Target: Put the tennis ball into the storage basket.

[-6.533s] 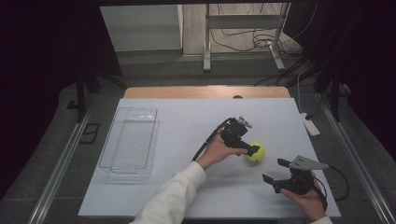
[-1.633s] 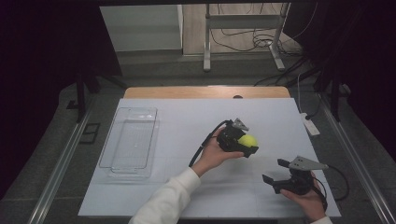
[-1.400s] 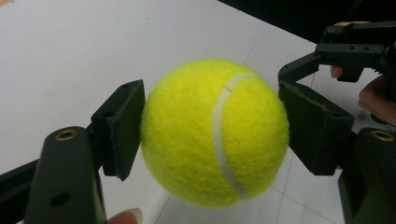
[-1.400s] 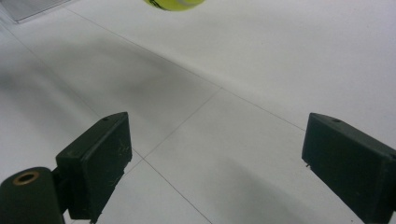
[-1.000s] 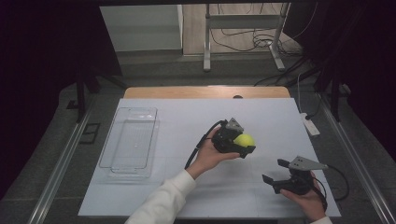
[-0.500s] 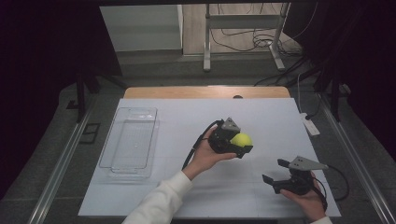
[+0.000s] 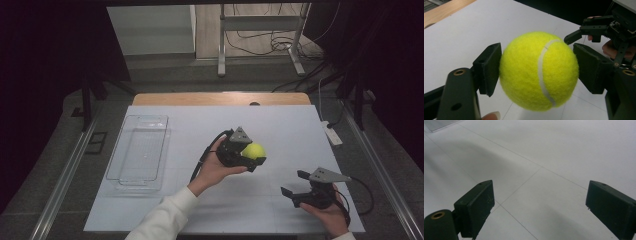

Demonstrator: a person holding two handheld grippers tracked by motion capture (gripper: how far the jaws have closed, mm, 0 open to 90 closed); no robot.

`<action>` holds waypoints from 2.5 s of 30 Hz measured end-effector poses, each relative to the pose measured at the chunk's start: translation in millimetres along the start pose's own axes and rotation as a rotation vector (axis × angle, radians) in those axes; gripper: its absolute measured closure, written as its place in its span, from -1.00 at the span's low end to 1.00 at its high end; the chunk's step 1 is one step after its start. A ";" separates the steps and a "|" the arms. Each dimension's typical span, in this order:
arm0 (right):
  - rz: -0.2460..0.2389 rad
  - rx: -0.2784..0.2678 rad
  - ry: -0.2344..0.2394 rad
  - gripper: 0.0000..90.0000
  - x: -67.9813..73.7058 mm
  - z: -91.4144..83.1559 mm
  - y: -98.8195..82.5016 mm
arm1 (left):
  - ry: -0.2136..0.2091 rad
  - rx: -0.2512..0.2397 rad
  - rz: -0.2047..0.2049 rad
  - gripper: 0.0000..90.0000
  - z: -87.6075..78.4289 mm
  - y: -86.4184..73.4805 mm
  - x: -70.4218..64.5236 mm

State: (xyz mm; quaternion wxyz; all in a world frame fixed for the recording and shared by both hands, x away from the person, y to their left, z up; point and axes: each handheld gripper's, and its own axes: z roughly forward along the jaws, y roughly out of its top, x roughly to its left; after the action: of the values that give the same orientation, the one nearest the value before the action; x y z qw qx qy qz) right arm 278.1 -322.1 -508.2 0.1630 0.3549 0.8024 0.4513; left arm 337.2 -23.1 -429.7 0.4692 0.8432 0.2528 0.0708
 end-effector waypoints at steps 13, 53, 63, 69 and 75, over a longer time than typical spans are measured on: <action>0.000 0.001 -0.002 -0.80 0.2 0.8 -0.2 | 0.006 -0.001 -0.007 -0.38 -5.4 -6.1 2.4; -0.007 0.001 -0.002 -0.80 0.4 0.7 -0.5 | 0.066 -0.051 -0.060 -0.38 -41.8 -24.7 25.0; -0.006 0.000 -0.001 -0.80 0.3 0.4 -0.4 | 0.096 -0.083 -0.070 -0.38 -57.3 -24.9 30.8; -0.009 0.004 -0.005 -0.80 0.8 -0.1 -0.2 | 0.108 -0.097 -0.079 -0.38 -63.7 -24.9 35.5; -0.008 -0.006 0.000 -0.80 0.9 -1.0 0.4 | 0.126 -0.118 -0.094 -0.38 -74.7 -26.1 41.4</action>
State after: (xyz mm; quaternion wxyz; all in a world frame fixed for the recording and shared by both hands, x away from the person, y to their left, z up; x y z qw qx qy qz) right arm 277.1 -321.9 -507.4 0.1659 0.3513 0.8024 0.4529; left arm 336.8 65.0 -415.0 0.5039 0.7951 0.3166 0.1165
